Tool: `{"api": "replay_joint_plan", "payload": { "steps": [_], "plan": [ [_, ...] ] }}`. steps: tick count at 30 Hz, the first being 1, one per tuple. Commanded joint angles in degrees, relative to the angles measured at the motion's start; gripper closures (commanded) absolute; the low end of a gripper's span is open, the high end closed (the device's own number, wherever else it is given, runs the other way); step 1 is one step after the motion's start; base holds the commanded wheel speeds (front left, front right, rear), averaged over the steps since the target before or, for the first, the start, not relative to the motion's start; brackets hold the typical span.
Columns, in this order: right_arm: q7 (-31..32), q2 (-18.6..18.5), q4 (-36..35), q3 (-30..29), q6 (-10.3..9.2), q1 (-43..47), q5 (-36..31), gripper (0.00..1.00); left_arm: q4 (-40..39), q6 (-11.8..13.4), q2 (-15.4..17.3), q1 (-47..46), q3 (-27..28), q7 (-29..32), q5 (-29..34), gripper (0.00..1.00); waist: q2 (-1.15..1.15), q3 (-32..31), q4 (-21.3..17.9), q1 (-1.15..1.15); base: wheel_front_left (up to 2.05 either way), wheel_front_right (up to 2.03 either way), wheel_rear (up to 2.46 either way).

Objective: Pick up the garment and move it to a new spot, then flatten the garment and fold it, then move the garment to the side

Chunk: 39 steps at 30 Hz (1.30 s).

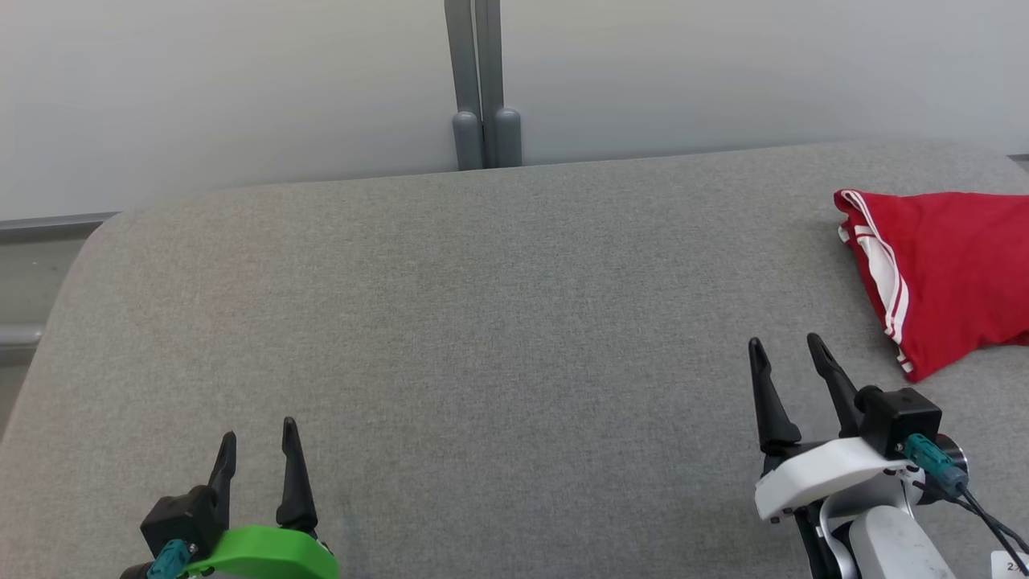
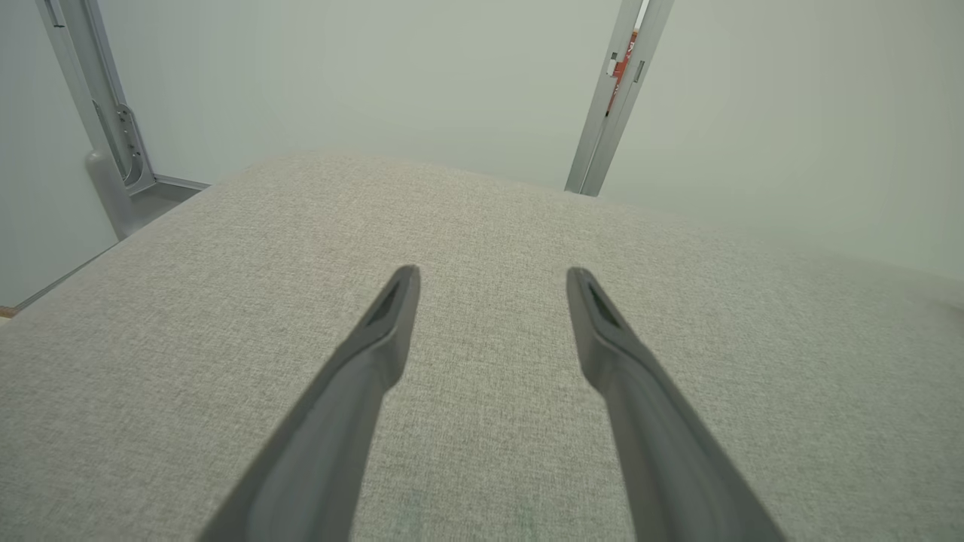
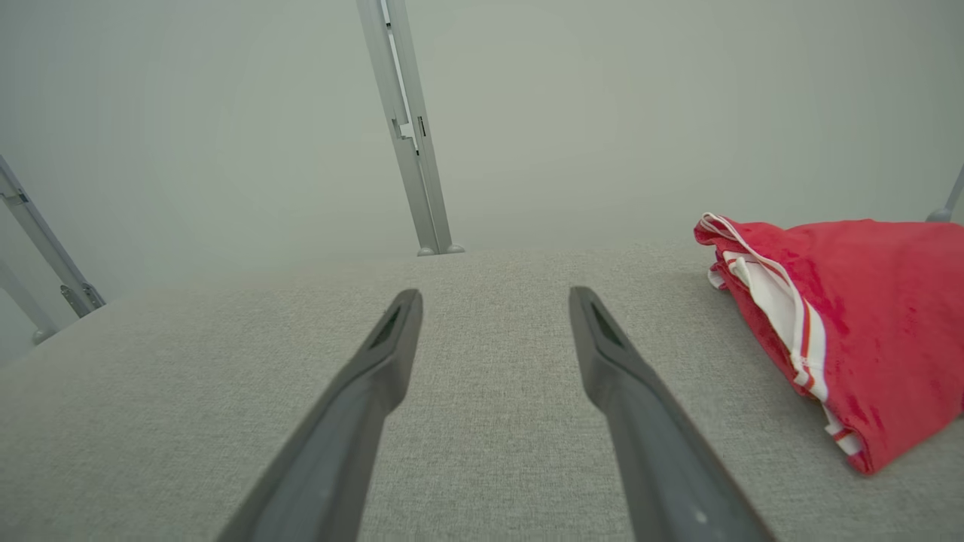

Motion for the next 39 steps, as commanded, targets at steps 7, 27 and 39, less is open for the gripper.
{"api": "replay_joint_plan", "payload": {
  "steps": [7, 27, 39],
  "plan": [
    [-0.1, 0.0, -0.3, 0.6, -0.07, 1.7, 0.7, 0.0, -0.3, -0.5, -0.1, 0.5, -0.6, -0.2, 1.3, 0.0, 0.0, -0.1, 0.2, 0.0, 0.0, 0.0, 0.0],
    [0.4, 0.2, 2.3, 0.7, 0.0, 2.5, 2.2, 1.0, 1.9, -0.7, -0.5, 0.4, -1.1, 0.8, 0.8, 1.0, 0.0, -0.9, 0.2, 0.0, 0.0, 0.0, 0.0],
    [3.9, 0.2, 1.3, -0.9, -0.01, 2.3, 15.2, 1.0, 0.8, -2.1, -0.5, -0.6, 0.8, 4.2, -11.1, 1.0, 0.0, -0.7, 0.3, 0.0, 0.0, 0.0, 0.0]
  ]
}}
